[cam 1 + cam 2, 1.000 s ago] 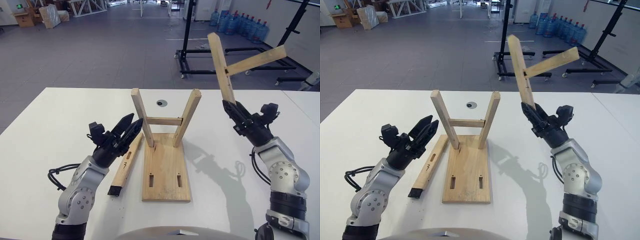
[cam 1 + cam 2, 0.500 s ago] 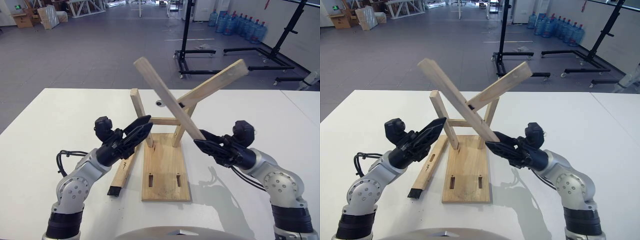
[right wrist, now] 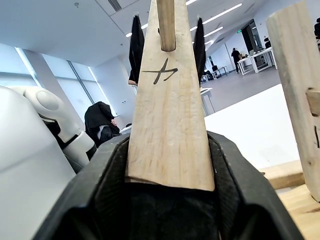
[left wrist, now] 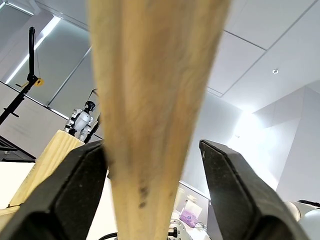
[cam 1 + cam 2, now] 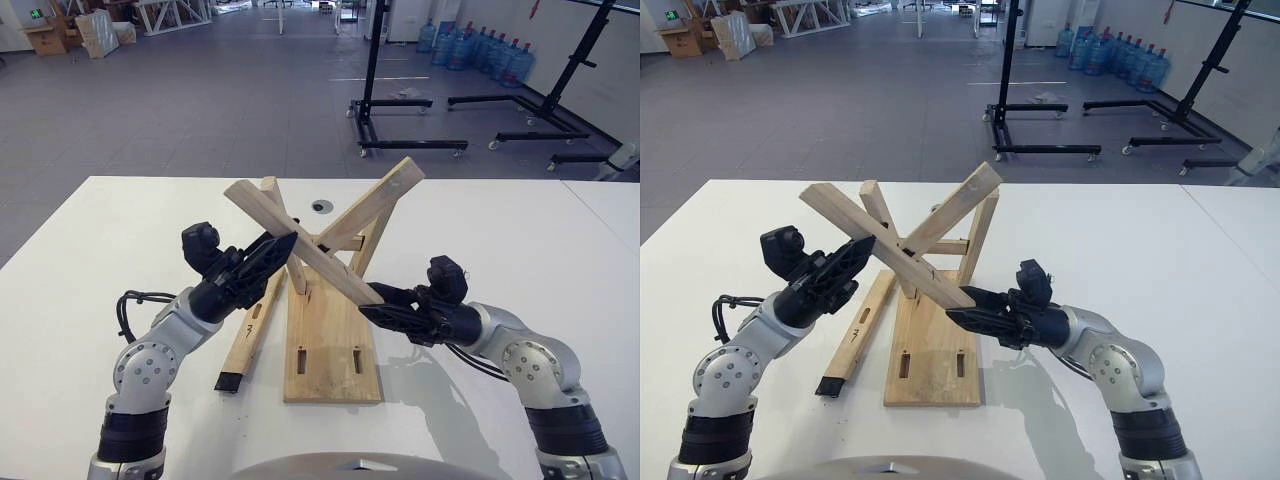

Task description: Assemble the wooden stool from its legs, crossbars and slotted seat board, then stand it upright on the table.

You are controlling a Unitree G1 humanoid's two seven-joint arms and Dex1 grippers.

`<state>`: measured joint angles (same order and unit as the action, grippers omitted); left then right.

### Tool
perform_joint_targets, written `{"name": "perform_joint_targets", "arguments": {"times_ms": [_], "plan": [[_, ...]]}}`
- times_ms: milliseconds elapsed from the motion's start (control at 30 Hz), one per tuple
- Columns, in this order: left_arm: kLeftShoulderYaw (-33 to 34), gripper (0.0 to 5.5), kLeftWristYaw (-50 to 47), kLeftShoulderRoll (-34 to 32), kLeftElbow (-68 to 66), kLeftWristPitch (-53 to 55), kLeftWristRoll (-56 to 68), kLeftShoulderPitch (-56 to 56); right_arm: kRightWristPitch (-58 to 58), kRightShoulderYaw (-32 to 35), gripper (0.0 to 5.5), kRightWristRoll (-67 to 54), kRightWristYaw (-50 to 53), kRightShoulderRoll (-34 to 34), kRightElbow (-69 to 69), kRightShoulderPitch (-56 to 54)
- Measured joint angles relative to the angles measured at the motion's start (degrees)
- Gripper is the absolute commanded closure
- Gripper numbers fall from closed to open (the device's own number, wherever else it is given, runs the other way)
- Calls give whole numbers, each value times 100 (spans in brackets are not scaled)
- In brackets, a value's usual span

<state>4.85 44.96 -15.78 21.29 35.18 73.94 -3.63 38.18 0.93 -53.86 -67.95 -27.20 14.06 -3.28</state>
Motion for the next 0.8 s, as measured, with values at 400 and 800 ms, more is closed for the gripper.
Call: {"name": "perform_joint_targets", "arguments": {"times_ms": [400,800], "plan": [[4,341,132,21,-85,123,-93,53,43,-104,346,38,-178,-77,-117,41],[509,344,309,-1,-370,-472,-784,-132,179,30,172,437,11,-372,-640,50]]}}
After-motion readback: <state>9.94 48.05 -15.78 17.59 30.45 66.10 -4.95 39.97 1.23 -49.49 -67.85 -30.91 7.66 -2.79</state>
